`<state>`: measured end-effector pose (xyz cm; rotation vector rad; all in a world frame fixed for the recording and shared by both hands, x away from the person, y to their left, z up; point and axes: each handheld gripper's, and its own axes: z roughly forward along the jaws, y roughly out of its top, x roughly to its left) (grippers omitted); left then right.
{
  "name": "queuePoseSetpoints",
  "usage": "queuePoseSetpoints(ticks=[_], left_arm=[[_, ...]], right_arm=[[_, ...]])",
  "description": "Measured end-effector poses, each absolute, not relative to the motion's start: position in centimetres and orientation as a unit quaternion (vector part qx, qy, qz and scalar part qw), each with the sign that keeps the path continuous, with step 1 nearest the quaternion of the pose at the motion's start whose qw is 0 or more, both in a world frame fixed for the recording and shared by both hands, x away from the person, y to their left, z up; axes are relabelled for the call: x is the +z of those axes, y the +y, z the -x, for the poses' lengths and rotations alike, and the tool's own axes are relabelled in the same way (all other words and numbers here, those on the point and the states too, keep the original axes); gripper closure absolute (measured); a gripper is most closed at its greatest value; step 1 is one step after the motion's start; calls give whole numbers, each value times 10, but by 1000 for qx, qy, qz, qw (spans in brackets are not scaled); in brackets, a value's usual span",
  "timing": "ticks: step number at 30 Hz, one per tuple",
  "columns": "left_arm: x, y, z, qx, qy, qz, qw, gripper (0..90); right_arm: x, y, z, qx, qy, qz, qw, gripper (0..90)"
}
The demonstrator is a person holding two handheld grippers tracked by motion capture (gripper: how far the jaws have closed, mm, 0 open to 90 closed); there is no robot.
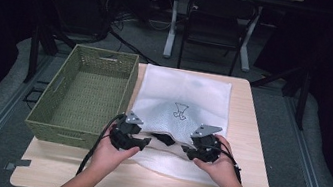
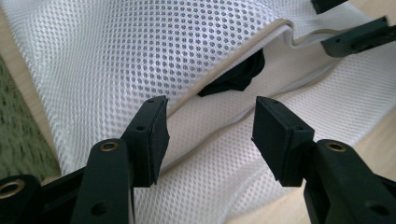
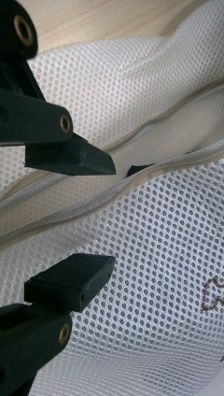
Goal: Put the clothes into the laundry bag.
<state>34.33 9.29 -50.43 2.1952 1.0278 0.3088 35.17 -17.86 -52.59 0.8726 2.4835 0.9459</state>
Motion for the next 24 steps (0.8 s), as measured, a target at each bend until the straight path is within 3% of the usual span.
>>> queuePoseSetpoints(ticks=[8,10,12,13,15,19,24], left_arm=[[-516,77,-355,130,407,-846,318,465],[-517,76,-356,138,409,-846,314,508],[-518,75,-356,140,410,-844,316,607],[-519,74,-356,147,410,-843,316,657],[-519,74,-357,147,407,-843,319,743],[-521,73,-357,149,400,-847,317,870],[-522,72,-358,142,392,-854,312,900]], right_arm=[[-533,-181,-351,314,880,-300,192,470],[-535,-182,-351,309,882,-295,197,482],[-535,-182,-351,307,883,-294,201,509],[-536,-184,-351,300,885,-294,200,600],[-537,-185,-351,292,889,-295,196,677],[-538,-185,-351,293,893,-294,177,770],[-539,-183,-351,286,896,-294,171,855]])
